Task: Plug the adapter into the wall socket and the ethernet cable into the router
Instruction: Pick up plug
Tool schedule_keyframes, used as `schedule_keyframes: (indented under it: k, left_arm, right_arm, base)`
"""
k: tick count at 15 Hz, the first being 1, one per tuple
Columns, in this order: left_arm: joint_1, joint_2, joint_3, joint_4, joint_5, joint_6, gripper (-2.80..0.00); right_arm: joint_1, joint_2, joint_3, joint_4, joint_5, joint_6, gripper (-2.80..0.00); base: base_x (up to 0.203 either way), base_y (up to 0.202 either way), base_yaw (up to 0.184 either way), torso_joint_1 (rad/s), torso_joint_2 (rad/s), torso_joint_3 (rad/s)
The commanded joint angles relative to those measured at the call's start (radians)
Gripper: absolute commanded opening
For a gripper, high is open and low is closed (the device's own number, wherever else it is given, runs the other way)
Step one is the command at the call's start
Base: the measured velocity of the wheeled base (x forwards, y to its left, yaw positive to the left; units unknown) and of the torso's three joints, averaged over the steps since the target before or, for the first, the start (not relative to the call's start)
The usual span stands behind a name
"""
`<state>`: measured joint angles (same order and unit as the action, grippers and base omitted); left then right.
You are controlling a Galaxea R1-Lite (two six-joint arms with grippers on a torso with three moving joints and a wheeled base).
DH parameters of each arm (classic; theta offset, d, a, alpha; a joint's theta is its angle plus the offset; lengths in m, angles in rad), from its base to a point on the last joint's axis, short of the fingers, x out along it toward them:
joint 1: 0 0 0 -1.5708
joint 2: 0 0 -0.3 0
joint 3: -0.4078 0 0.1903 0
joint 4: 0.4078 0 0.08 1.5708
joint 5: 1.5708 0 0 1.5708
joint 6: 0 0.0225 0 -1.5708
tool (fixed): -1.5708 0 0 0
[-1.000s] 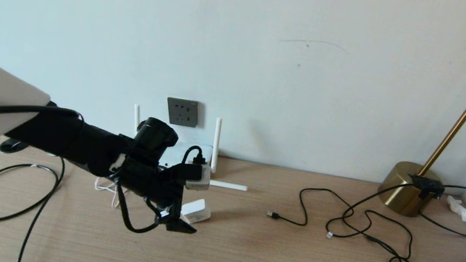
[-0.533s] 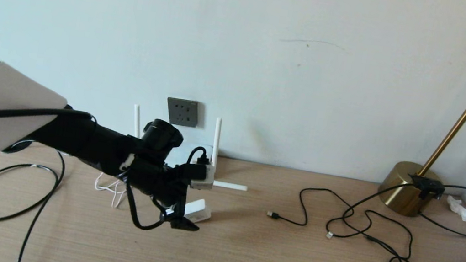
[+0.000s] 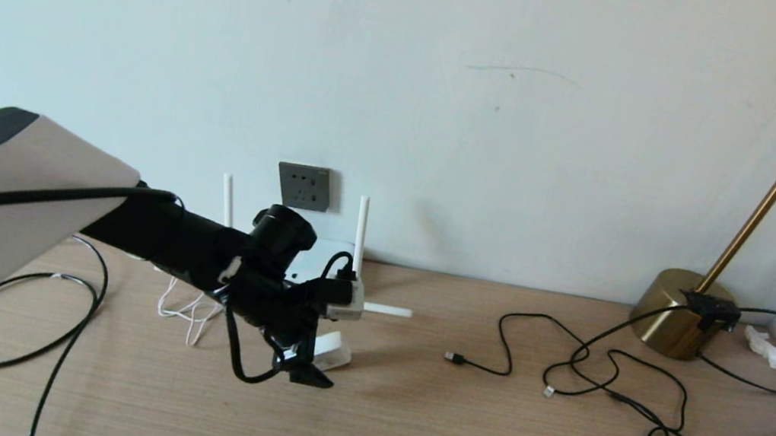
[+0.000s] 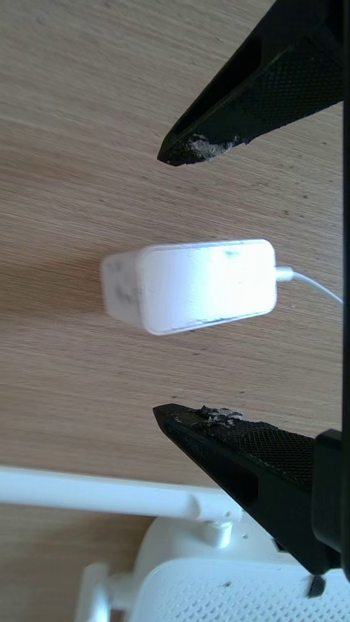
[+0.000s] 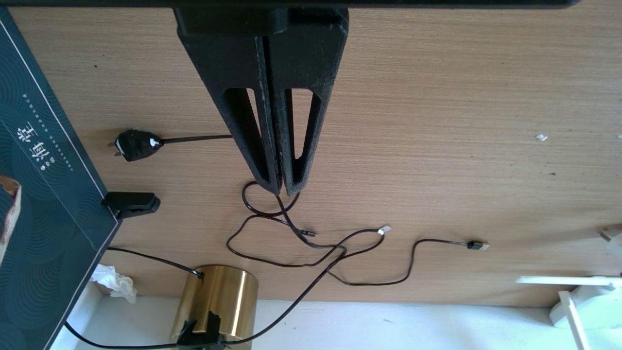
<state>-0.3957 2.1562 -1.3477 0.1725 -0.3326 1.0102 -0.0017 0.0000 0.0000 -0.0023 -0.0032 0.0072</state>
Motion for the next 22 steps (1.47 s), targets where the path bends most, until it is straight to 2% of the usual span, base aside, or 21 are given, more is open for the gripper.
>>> schedule_keyframes:
  k: [1,5,10,16,22]
  left_arm:
    - [0.0,0.007,-0.028,0.024,0.008,0.005,0.0]
    - [-0.018,0.008,-0.134,0.157,0.071,0.004,0.0]
    - [-0.035,0.02,-0.137,0.163,0.092,-0.004,0.0]
    - [-0.052,0.025,-0.136,0.171,0.093,-0.031,0.0]
    - [-0.052,0.03,-0.134,0.17,0.093,-0.032,0.0]
  right_arm:
    - [0.0,0.0,0.0,0.001,0.0,0.001,-2.8]
    - [0.0,0.0,0.0,-0.001,0.0,0.001,-2.8]
    - [0.0,0.0,0.0,-0.001,0.0,0.001,-2.8]
    - [0.0,0.0,0.0,-0.001,0.0,0.001,-2.8]
    - [0.0,0.0,0.0,-0.001,0.0,0.0,-2.8]
  base:
    - [0.0,0.0,0.0,0.0,0.0,0.0]
    - [0.0,0.0,0.0,0.0,0.0,0.0]
    - [0.0,0.0,0.0,0.0,0.0,0.0]
    - [0.0,0.0,0.0,0.0,0.0,0.0]
    - [0.0,0.0,0.0,0.0,0.0,0.0]
